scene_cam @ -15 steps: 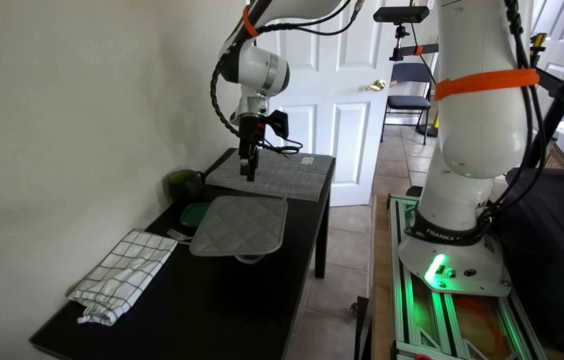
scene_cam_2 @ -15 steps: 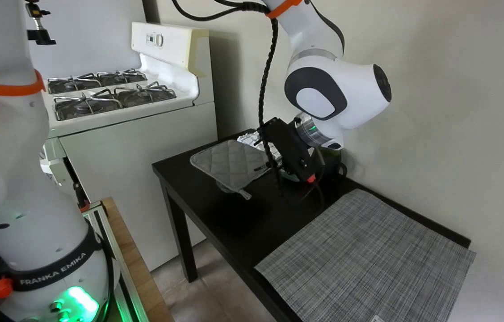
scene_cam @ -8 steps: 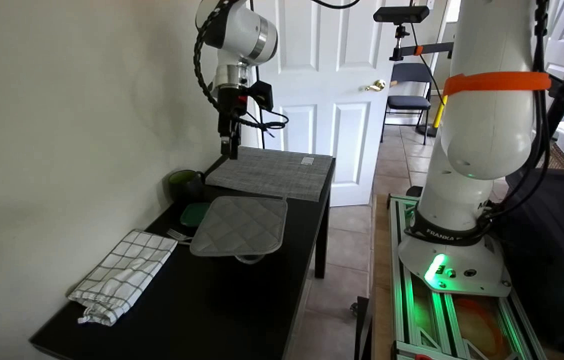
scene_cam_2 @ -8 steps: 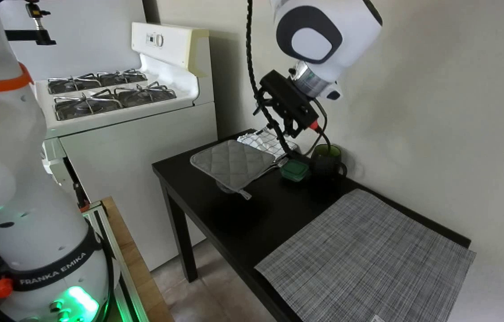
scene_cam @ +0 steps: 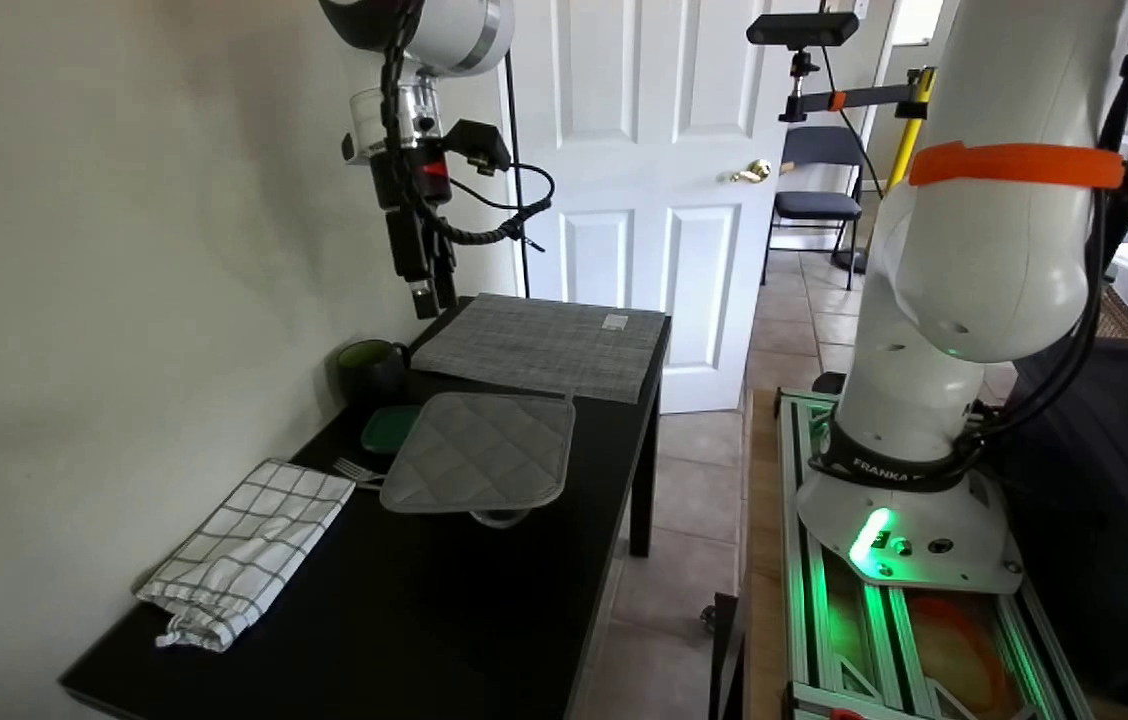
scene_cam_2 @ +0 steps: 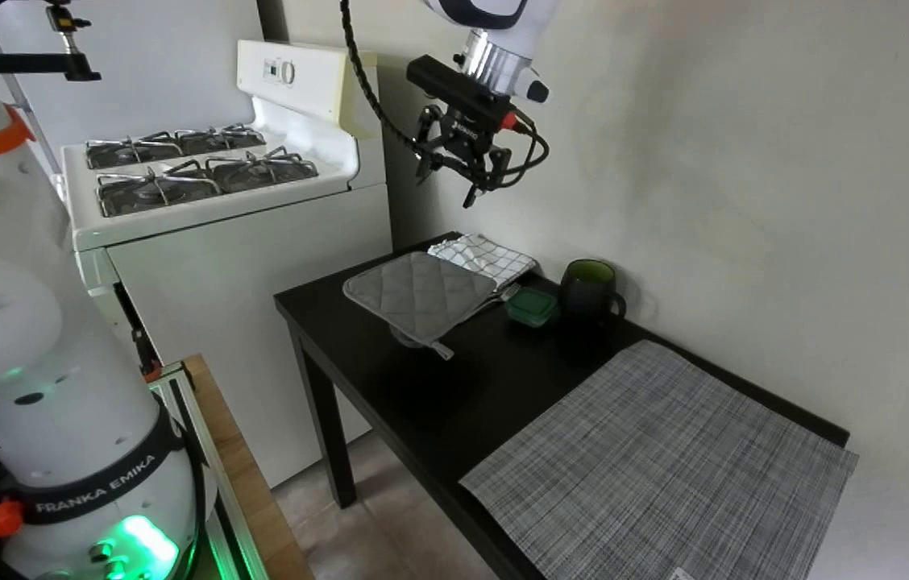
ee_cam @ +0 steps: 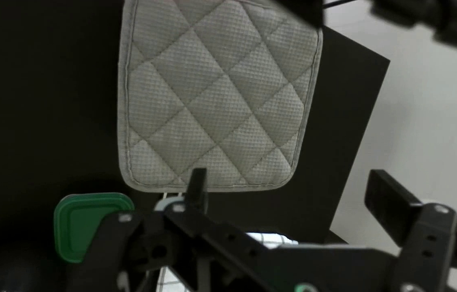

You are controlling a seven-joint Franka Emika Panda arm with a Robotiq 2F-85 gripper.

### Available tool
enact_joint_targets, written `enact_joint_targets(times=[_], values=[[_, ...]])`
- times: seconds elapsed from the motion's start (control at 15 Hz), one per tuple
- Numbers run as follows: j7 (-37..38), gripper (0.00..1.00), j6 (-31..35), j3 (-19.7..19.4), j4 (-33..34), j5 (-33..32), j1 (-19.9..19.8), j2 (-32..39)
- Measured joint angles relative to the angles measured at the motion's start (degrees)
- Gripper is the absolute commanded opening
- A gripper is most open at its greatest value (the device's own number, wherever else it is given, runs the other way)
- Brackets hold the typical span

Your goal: Put the grey pot holder on top of the glass cup.

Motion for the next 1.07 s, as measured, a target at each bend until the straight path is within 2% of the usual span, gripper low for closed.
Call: enact_joint_targets(times=[0.2,0.53,1.07], values=[[5.7,1.0,0.0,1.6,-0.1,-5.7,1.8,-0.5],[9.4,1.0,0.0,3.2,-0.2,-11.1,3.8,-0.6],[10.3,1.0,0.0,3.7,-0.2,-12.2,4.5,-0.6]])
